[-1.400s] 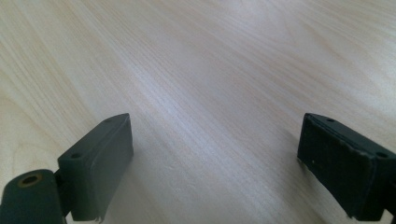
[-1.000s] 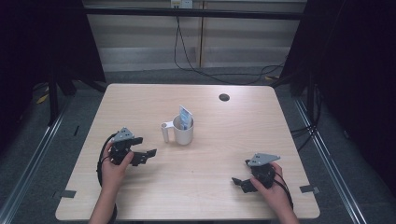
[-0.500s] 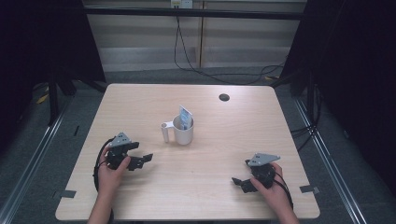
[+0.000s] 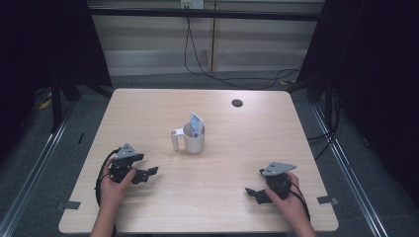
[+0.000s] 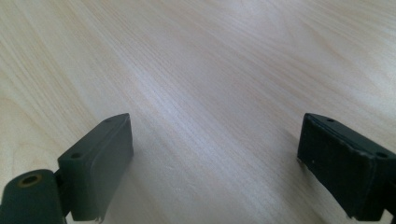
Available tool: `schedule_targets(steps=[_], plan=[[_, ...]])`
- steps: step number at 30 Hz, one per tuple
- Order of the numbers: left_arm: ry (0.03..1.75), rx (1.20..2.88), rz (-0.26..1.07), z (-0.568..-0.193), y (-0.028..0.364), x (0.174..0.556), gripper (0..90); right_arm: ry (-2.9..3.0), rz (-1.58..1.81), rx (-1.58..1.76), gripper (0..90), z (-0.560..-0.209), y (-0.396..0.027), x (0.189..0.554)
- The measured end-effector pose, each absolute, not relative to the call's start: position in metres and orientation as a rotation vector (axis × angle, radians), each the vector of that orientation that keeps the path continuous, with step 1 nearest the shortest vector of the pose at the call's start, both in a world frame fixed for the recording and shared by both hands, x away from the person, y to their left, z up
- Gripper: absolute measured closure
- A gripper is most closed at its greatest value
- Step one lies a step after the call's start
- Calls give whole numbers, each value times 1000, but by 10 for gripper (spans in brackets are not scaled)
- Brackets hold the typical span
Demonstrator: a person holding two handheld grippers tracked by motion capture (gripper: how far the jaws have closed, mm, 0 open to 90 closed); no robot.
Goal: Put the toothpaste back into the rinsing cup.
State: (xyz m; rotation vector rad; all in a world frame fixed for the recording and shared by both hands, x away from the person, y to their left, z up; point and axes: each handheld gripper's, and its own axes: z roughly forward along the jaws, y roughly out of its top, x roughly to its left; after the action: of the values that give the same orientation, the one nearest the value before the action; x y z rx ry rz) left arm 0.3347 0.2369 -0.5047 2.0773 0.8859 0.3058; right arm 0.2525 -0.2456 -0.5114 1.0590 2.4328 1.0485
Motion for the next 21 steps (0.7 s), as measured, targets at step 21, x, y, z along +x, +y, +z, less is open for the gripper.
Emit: schedule_targets(steps=[21], plan=[[858, 2196, 356, -509, 238, 333, 157, 2433, 1048, 1059, 99, -511, -246, 252]])
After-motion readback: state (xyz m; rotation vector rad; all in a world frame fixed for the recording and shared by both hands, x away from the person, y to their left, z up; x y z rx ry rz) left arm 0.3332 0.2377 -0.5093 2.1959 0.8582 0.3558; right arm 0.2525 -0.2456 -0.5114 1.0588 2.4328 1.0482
